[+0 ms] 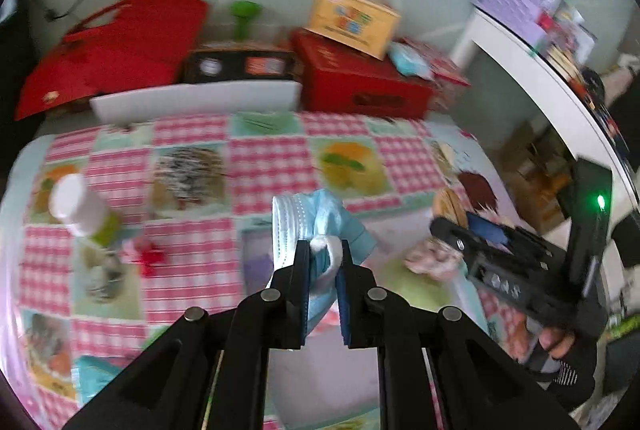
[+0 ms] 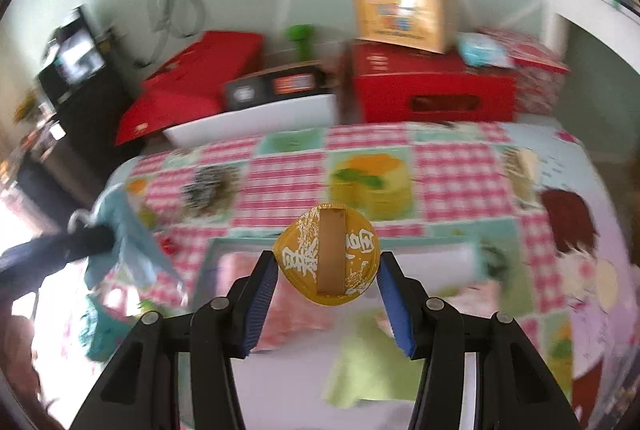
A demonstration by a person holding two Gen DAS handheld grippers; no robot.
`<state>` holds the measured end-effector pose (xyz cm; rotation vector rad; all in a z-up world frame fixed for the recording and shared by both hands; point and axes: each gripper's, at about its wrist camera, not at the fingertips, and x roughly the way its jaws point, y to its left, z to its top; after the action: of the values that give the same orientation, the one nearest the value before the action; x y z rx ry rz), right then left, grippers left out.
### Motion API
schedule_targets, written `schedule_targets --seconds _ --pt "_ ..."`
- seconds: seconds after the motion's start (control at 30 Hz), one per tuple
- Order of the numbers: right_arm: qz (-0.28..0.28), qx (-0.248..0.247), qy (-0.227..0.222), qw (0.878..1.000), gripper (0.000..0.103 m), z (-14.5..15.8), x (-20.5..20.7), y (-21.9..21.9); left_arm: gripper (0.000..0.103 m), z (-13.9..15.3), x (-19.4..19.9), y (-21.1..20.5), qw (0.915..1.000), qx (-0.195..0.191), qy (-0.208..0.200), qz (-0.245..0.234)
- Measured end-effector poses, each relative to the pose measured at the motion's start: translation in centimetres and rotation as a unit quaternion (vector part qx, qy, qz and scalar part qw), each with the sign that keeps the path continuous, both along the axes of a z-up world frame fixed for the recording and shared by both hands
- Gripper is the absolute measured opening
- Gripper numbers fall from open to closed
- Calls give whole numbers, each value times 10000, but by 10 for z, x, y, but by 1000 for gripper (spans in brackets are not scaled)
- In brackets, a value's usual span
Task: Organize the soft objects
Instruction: 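Carry the mask and yellow container into the tray and open both tools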
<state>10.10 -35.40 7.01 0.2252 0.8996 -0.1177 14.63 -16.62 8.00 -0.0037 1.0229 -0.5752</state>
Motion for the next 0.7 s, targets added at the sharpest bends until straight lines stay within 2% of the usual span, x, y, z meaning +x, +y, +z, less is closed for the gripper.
schedule_targets --seconds 0.1,0.2,0.37,0.5,0.6,0.67,0.7 --pt "-371 45 119 9992 54 -7 -3 -22 12 -13 -6 -22 9995 55 105 -301" --pt "-496 2 229 9985 54 -12 -2 -29 12 -23 -15 -44 9980 190 222 -561" --pt "-369 4 516 9980 55 -30 7 -24 12 -55 -21 -65 9936 362 648 -850" --pt "-240 9 829 9963 55 -50 17 -16 12 -87 -21 -76 9885 524 1089 -909" --pt "-190 -20 938 9954 55 -56 19 -11 13 -100 -21 -81 9848 610 1313 -960" --pt "-190 -56 967 9951 56 -57 20 -10 18 -101 -23 -80 9839 606 1377 -963" --pt "-193 -64 967 9951 58 -57 20 -10 29 -97 -24 -79 9846 586 1335 -965"
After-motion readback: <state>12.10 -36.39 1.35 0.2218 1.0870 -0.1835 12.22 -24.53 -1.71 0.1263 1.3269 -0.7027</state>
